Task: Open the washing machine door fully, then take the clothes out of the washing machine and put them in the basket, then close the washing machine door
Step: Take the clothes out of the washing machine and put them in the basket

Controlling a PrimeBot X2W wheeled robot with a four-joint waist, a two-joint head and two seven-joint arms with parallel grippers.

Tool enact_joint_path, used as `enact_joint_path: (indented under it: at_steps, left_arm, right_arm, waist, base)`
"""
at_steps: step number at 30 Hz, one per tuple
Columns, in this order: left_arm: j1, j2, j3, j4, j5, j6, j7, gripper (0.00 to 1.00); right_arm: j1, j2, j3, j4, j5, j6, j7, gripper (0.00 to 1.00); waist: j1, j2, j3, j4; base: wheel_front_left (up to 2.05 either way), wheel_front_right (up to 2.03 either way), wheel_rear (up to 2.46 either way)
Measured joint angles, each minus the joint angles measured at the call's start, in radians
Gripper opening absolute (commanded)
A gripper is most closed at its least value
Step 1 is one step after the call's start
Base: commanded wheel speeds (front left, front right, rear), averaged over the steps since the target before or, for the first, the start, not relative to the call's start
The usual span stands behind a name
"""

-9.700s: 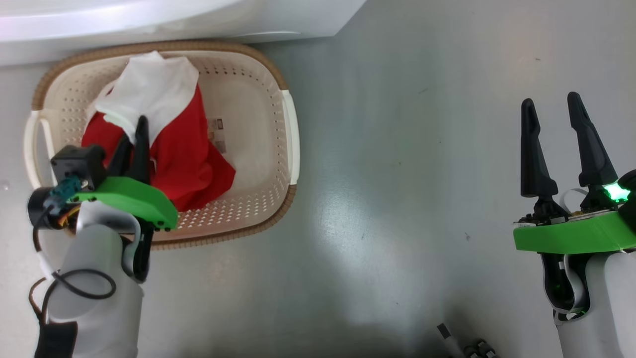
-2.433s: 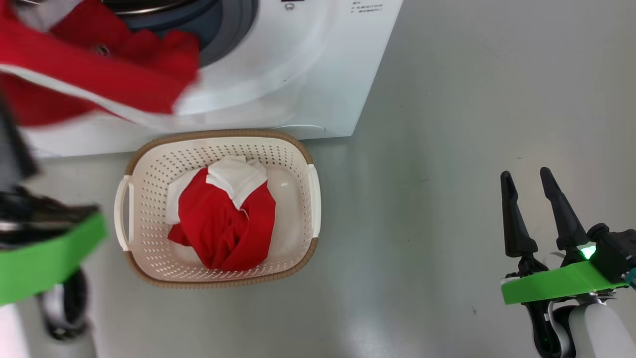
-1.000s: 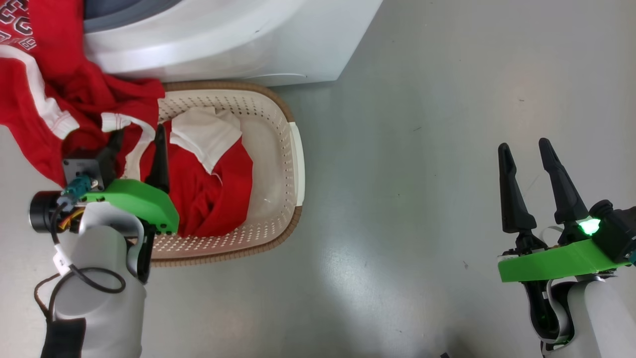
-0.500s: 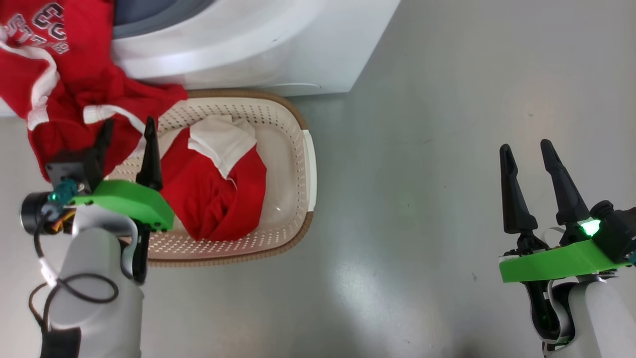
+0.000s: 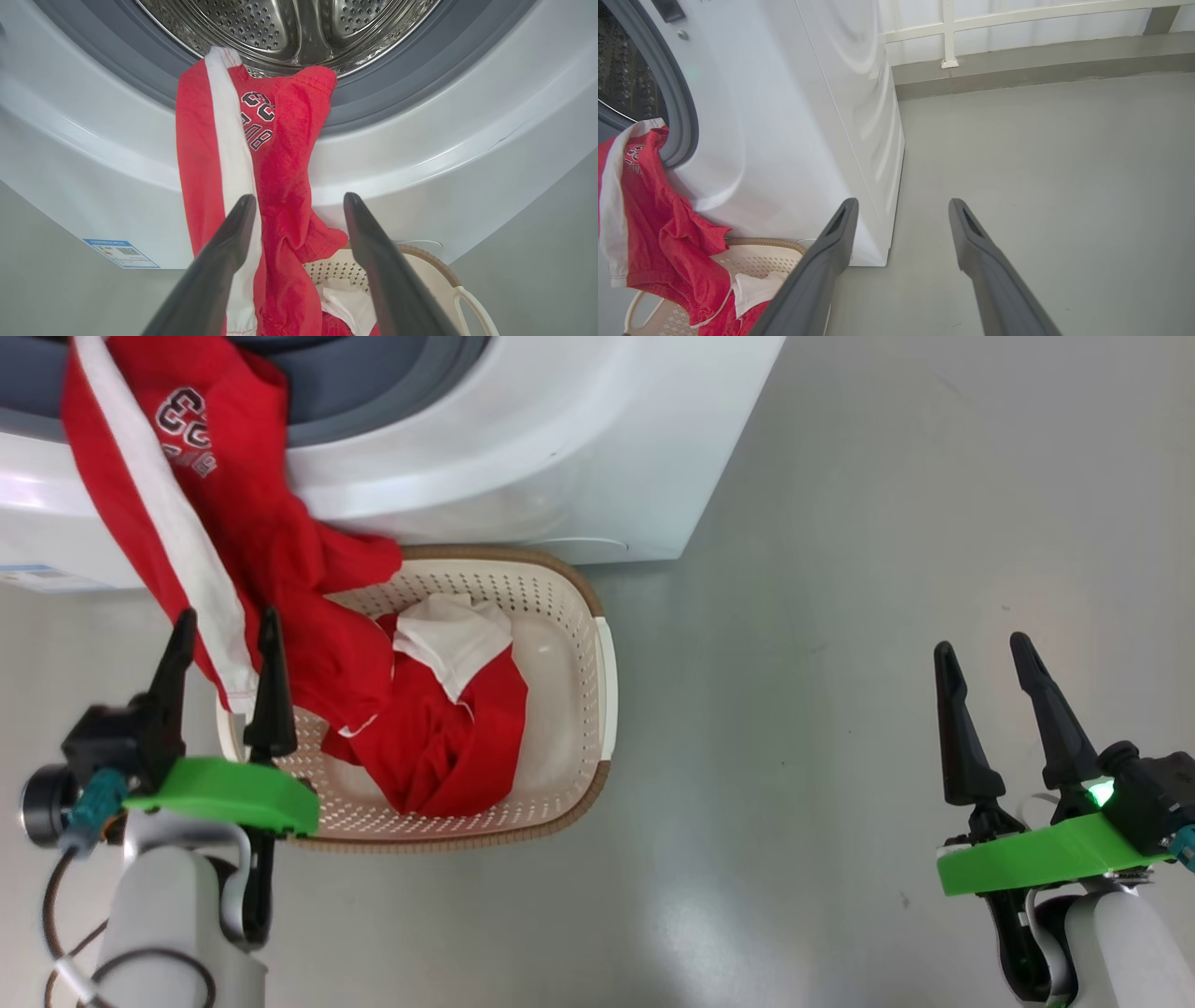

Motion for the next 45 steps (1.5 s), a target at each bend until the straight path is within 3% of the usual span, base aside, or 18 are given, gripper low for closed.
enact_joint_path:
  at_steps: [13, 21, 34, 45]
  left_arm:
    - [0.203, 0.001, -0.006, -0.259, -0.049, 0.0, 0.0, 1.0]
    - [0.27, 0.002, -0.027, -0.315, -0.071, 0.027, 0.0, 1.0]
    - [0.249, 0.002, -0.043, -0.297, -0.087, 0.036, 0.0, 1.0]
    - [-0.002, 0.03, 0.009, -0.067, -0.035, 0.035, 0.0, 1.0]
  right_arm:
    - [0.034, 0.0, -0.007, 0.003, -0.016, 0.0, 0.0, 1.0]
    - [0.044, 0.0, -0.019, 0.002, -0.016, 0.0, 0.0, 1.0]
    - [0.043, 0.0, -0.024, -0.002, -0.021, 0.0, 0.0, 1.0]
    - [0.031, 0.0, -0.018, -0.004, -0.022, 0.0, 0.0, 1.0]
  waist:
    - [0.0, 0.0, -0.048, 0.017]
    - [0.0, 0.0, -0.049, 0.021]
    - [0.0, 0.0, -0.038, 0.026]
    - [0.0, 0.0, -0.005, 0.019]
  base:
    - [0.0, 0.0, 0.0]
    - [0.0, 0.0, 0.0]
    - [0.0, 0.0, 0.0]
    - [0.0, 0.0, 0.0]
